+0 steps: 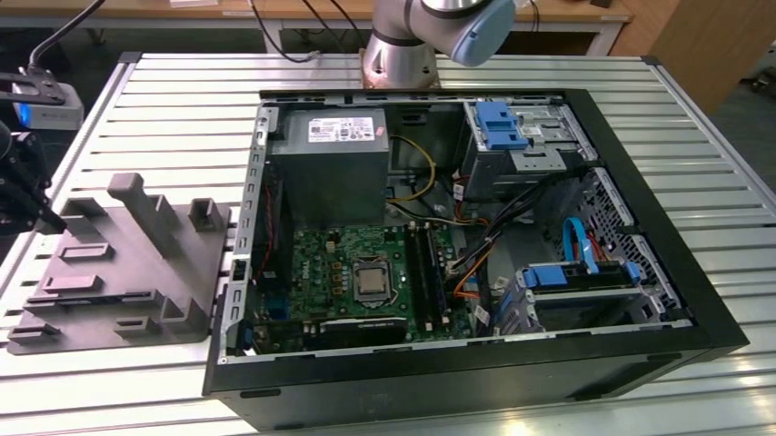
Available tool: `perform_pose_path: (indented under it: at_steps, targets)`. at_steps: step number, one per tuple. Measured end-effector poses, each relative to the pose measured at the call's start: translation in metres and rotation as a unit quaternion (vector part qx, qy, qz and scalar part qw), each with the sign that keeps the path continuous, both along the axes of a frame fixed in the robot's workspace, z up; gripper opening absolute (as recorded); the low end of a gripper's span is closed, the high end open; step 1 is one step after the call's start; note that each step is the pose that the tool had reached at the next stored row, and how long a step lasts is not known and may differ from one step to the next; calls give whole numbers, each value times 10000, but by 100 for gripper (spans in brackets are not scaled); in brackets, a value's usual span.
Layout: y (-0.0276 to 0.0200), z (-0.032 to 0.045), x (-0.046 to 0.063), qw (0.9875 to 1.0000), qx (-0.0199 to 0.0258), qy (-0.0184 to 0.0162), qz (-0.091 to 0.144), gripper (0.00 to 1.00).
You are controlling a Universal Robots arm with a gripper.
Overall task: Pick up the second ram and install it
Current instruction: 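Pick up the second ram and move it above second insertion slot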
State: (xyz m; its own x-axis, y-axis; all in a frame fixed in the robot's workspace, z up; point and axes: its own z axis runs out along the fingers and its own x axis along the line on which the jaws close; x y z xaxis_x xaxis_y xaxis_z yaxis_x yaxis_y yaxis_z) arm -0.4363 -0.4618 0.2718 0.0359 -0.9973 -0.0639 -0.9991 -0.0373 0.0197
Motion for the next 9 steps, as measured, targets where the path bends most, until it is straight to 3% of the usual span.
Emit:
perform_pose_path:
  at_steps: [9]
  targets:
    - [-33,0,0,10000,-6,1,0,10]
